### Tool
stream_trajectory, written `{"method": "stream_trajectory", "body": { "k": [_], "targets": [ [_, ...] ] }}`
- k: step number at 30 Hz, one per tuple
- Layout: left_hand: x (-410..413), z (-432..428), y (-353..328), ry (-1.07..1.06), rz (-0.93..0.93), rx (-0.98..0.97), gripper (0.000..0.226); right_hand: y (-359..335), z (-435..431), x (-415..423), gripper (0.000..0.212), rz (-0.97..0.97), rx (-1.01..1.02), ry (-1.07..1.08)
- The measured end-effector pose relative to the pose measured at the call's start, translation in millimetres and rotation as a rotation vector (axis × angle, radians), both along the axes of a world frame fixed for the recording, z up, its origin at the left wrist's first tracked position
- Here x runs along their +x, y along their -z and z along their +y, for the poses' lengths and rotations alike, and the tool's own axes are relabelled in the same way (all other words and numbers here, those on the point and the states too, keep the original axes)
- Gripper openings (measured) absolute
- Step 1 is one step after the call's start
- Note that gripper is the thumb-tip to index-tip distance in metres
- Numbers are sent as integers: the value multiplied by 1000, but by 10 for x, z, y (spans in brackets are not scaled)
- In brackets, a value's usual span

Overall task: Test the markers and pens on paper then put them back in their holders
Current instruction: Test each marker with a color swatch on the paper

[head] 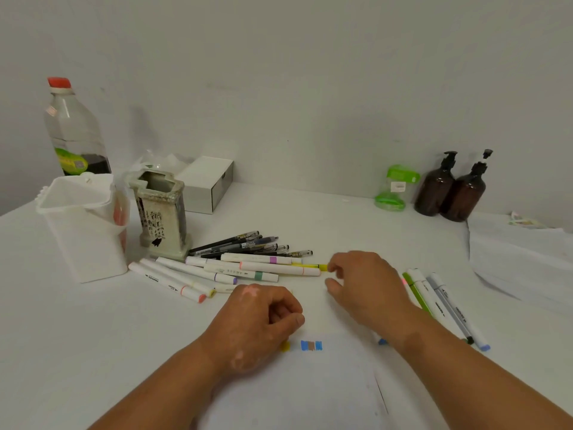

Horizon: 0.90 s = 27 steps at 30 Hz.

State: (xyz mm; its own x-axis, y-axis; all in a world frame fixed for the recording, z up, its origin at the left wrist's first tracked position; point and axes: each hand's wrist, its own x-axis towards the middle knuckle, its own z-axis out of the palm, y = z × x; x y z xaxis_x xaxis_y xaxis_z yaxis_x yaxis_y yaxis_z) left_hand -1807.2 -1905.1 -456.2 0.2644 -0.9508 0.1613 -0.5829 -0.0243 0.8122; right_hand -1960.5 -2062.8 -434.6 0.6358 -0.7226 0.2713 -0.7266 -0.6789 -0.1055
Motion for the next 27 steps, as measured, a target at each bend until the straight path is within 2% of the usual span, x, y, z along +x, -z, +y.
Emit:
{"method": "stream_trajectory", "body": {
  "k": [5, 11, 14, 17, 22, 27],
  "targets": [
    [0, 0, -14, 4, 0, -24, 2, 153, -11, 384, 28, 40, -87, -126],
    [0, 4, -11, 17, -10, -33, 3, 255, -7, 568, 21, 56, -152, -136],
    [2, 14, -13, 26, -12, -32, 3, 172, 4, 511, 18, 36, -130, -116],
    [6, 14, -14, 31, -14, -29, 4, 15, 35, 313, 12, -69, -58, -71],
    [-6, 14, -8, 43, -22, -20, 4, -195, 211, -143, 17, -434, 235, 11],
    [-42, 23, -24, 40, -34, -31, 3, -141, 428, -481, 25, -831, 760, -8]
  ]
}}
